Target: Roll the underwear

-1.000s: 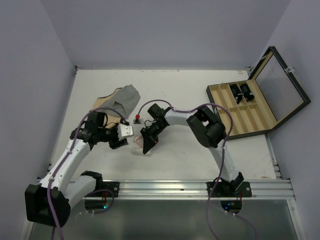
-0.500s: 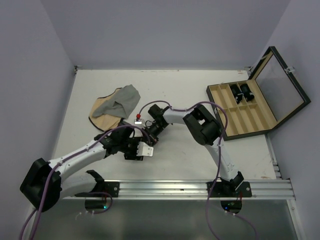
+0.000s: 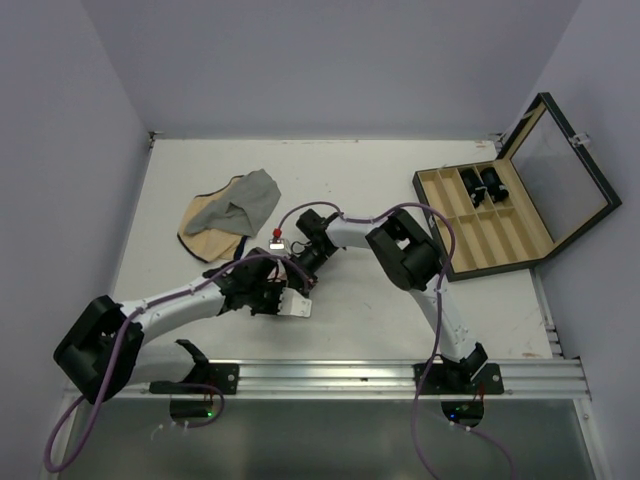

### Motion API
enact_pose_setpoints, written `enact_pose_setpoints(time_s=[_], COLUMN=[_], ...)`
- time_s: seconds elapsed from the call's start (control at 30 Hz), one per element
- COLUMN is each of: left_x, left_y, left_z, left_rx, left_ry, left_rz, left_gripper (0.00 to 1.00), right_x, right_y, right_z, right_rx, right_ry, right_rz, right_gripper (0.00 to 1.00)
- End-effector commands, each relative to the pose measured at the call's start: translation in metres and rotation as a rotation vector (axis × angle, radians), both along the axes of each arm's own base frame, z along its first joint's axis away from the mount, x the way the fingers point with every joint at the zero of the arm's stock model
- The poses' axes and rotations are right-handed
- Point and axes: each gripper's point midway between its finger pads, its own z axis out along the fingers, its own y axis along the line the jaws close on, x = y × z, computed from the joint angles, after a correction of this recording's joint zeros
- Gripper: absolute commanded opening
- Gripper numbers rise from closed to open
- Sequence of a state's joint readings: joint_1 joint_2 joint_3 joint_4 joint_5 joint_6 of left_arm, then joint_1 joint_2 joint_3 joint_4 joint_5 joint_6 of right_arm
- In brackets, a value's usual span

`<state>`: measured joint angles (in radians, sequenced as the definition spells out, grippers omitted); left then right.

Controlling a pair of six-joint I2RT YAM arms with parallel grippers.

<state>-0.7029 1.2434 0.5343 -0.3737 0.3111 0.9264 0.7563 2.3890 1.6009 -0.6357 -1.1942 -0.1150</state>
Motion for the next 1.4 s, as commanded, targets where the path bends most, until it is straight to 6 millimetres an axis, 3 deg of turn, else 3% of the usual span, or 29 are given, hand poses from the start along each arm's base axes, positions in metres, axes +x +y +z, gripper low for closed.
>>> enact_pose_setpoints(time_s=[0.0,0.07,0.13,0.27,0.33,0.47,0.57,0.6,0.63,0.67,0.7,0.73,0.8,0.83,0.87,0.93,1.0,1.13,1.37], left_x=[-0.018,-0.023,-0.035,-0.060,-0.057,-0.044,-0.027,-0.031,-0.010,-0.007,-0.006,0.012,0.017,0.033,0.030,0.039,0.046,0.048,0.046], left_y=[0.005,0.004,0.006,0.009,0.011,0.011,0.007,0.016,0.009,0.008,0.013,0.009,0.012,0.008,0.010,0.012,0.012,0.011,0.011], left_z=[-0.014,-0.014,-0.014,-0.020,-0.021,-0.022,-0.023,-0.030,-0.027,-0.028,-0.034,-0.034,-0.039,-0.038,-0.043,-0.047,-0.053,-0.057,-0.058], left_rx=[0.047,0.054,0.081,0.115,0.109,0.089,0.053,0.074,0.051,0.040,0.053,0.037,0.036,0.016,0.026,0.026,0.034,0.032,0.032], left_ry=[0.094,0.133,0.211,0.431,0.479,0.613,0.740,0.842,0.827,0.863,0.940,0.927,1.025,1.009,1.066,1.085,1.079,1.092,1.096], left_rz=[-0.032,-0.045,-0.074,-0.099,-0.076,-0.028,0.008,0.047,0.042,0.047,0.081,0.083,0.113,0.112,0.124,0.148,0.152,0.162,0.164], left_gripper=[0.09,0.00,0.00,0.00,0.00,0.00,0.00,0.00,0.00,0.00,0.00,0.00,0.00,0.00,0.01,0.01,0.02,0.02,0.06], right_x=[0.006,0.019,0.033,0.089,0.110,0.150,0.162,0.161,0.154,0.150,0.147,0.137,0.125,0.116,0.109,0.086,0.078,0.046,0.023], right_y=[-0.030,-0.028,-0.027,-0.037,-0.043,-0.078,-0.097,-0.100,-0.103,-0.104,-0.106,-0.107,-0.108,-0.107,-0.106,-0.094,-0.088,-0.052,-0.015], right_z=[-0.070,-0.056,-0.040,0.007,0.036,0.067,0.087,0.092,0.089,0.109,0.114,0.116,0.138,0.135,0.145,0.139,0.133,0.110,0.061], right_rx=[-0.249,-0.243,-0.229,-0.198,-0.164,-0.161,-0.140,-0.133,-0.117,-0.072,-0.054,-0.018,0.050,0.068,0.084,0.089,0.055,0.119,0.163], right_ry=[-0.131,-0.177,-0.224,-0.381,-0.458,-0.583,-0.703,-0.730,-0.750,-0.802,-0.824,-0.844,-0.913,-0.949,-1.000,-1.095,-1.189,-1.251,-1.347], right_rz=[-0.003,-0.025,-0.045,-0.148,-0.193,-0.323,-0.381,-0.385,-0.367,-0.369,-0.365,-0.343,-0.328,-0.290,-0.268,-0.128,-0.049,0.127,0.296], right_gripper=[0.28,0.33,0.41,0.55,0.58,0.59,0.58,0.57,0.56,0.55,0.52,0.51,0.49,0.49,0.47,0.46,0.47,0.48,0.55])
